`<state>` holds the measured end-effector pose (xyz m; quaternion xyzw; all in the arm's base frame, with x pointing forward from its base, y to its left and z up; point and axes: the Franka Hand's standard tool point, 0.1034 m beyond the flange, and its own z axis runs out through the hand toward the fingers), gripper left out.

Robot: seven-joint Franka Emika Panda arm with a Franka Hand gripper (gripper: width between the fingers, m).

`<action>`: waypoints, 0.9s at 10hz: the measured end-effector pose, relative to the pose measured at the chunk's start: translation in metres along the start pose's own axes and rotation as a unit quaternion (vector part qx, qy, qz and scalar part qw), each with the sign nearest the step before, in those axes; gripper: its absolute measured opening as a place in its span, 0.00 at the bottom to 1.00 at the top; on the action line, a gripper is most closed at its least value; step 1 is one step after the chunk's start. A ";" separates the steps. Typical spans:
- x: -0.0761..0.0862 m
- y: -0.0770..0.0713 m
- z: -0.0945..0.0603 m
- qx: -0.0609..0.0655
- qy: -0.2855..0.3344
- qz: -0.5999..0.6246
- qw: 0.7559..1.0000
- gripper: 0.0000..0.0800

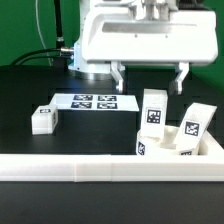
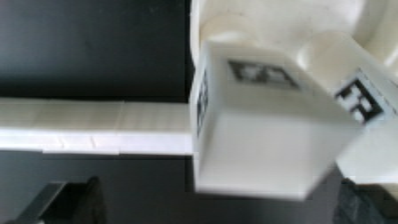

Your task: Assemble stool

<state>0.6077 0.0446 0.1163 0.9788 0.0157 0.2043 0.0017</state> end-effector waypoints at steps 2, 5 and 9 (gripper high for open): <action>0.005 0.002 -0.005 0.001 -0.001 -0.005 1.000 0.81; 0.001 0.001 -0.003 0.003 -0.017 0.002 1.000 0.81; -0.006 0.001 -0.001 0.017 -0.109 0.044 0.993 0.81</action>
Offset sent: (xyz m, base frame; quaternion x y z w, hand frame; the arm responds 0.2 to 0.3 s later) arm 0.0000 0.0000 0.0000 0.0000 0.0000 0.0000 1.0000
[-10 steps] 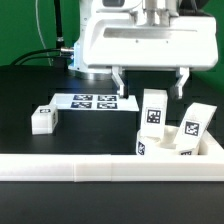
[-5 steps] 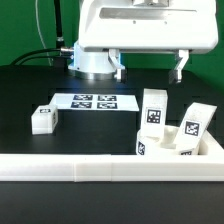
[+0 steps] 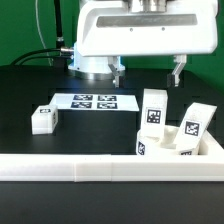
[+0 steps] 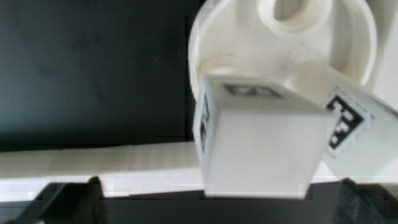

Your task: Assemble stool

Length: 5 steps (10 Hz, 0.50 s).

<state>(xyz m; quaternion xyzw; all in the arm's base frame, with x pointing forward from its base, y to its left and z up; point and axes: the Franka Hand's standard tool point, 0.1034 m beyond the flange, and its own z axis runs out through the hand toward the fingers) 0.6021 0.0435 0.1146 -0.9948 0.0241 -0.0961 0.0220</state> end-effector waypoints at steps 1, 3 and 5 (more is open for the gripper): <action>-0.008 -0.001 0.001 0.004 -0.045 0.000 0.999 0.81; -0.004 -0.002 0.001 0.005 -0.072 0.001 0.997 0.81; 0.000 -0.003 0.009 0.002 -0.073 0.008 0.997 0.81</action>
Offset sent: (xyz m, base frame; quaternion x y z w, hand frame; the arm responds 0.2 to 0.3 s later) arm 0.0126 -0.0103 -0.0076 -0.0431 -0.0116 0.0032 0.9990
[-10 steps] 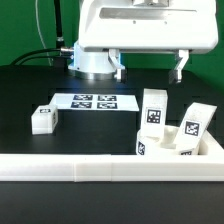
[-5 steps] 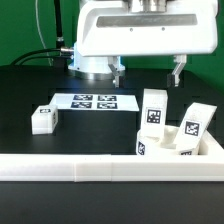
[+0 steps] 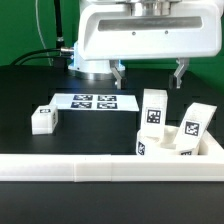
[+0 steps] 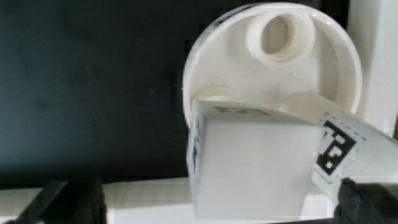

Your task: Assemble stool

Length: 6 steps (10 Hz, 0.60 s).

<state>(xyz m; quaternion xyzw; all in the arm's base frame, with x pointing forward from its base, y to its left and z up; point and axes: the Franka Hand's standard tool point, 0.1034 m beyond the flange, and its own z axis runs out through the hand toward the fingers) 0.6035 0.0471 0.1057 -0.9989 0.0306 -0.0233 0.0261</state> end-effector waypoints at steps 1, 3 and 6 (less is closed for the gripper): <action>0.005 0.000 0.003 -0.001 0.002 0.000 1.000 0.81; 0.005 -0.001 0.013 -0.003 0.000 0.000 1.000 0.81; 0.005 0.001 0.014 -0.004 -0.001 0.000 1.000 0.50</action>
Offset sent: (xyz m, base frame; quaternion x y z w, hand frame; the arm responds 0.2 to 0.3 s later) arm 0.0036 0.0023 -0.0135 -0.0036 0.0085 0.0039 0.9999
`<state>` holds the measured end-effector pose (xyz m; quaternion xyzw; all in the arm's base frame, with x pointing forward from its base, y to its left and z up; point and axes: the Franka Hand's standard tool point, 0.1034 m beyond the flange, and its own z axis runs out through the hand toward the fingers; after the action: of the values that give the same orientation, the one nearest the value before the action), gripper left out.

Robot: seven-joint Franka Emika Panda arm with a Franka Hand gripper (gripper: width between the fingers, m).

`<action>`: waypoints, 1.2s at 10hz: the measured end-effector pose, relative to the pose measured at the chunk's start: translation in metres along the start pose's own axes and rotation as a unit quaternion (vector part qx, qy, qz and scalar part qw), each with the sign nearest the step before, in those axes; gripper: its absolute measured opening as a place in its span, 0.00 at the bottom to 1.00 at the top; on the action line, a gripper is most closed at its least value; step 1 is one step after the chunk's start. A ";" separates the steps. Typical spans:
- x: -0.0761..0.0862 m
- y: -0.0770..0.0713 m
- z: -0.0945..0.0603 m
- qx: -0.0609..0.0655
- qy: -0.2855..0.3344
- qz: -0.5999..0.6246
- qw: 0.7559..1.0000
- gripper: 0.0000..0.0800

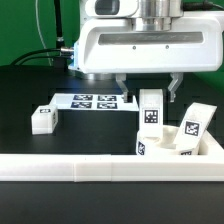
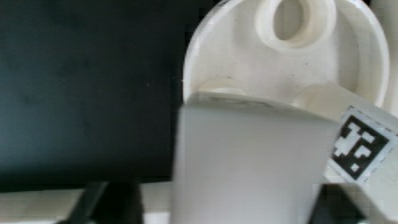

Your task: Assemble stool

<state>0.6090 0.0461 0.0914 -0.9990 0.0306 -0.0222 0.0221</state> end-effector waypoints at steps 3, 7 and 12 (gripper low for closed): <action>0.000 -0.002 0.000 0.001 0.000 0.012 1.000 0.42; 0.000 -0.003 0.000 0.002 0.000 0.098 0.995 0.42; 0.001 -0.014 0.002 0.015 0.010 0.394 0.919 0.42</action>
Offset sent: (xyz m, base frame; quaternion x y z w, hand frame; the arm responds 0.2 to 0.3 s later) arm 0.0000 0.0000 0.0000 0.0000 0.0000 0.0000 1.0000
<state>0.6111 0.0599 0.0902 -0.9055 0.4216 -0.0221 0.0436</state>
